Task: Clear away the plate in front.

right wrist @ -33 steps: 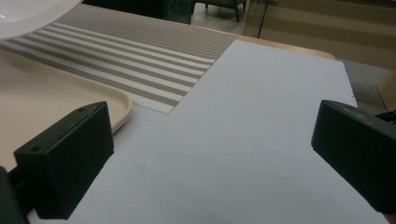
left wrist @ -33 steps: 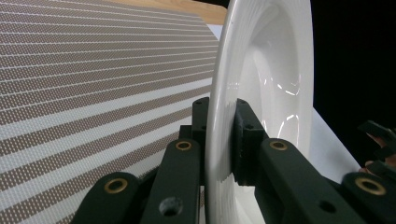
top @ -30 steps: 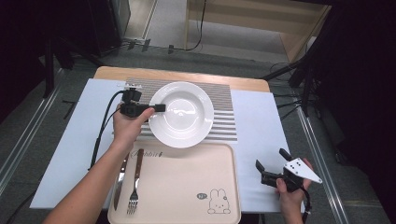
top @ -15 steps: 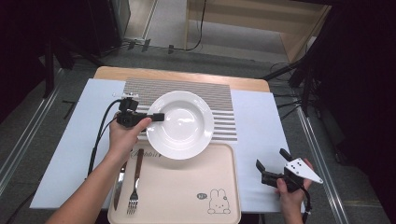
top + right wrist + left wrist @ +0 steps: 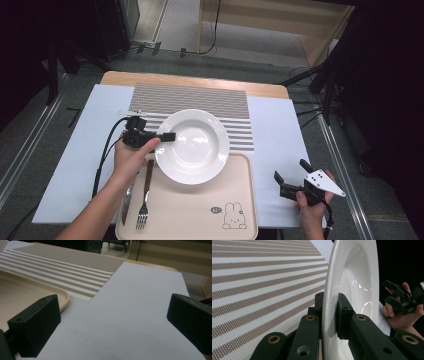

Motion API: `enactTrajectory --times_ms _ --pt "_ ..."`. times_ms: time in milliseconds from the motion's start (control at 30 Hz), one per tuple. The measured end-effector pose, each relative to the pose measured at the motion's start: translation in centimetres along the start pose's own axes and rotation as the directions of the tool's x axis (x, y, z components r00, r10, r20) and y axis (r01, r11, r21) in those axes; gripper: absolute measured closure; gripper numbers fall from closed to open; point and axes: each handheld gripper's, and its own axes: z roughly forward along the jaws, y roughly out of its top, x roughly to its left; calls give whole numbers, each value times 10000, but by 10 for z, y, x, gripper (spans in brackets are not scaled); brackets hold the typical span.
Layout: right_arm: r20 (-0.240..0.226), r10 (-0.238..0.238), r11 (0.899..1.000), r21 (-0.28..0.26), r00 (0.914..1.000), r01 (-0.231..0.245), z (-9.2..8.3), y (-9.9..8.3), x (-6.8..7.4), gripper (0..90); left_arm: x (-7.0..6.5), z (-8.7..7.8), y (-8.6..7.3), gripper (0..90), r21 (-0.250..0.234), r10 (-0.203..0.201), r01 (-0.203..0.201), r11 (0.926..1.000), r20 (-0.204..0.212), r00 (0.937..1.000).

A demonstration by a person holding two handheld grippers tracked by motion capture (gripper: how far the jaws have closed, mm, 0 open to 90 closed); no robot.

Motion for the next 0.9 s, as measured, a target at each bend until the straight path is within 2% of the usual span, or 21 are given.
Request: enactTrajectory --times_ms 900 --pt "40 -12 10000 -18 10000 12 0 0 0 0 -16 -8 -51 803 653 -132 82 9978 756 9971"
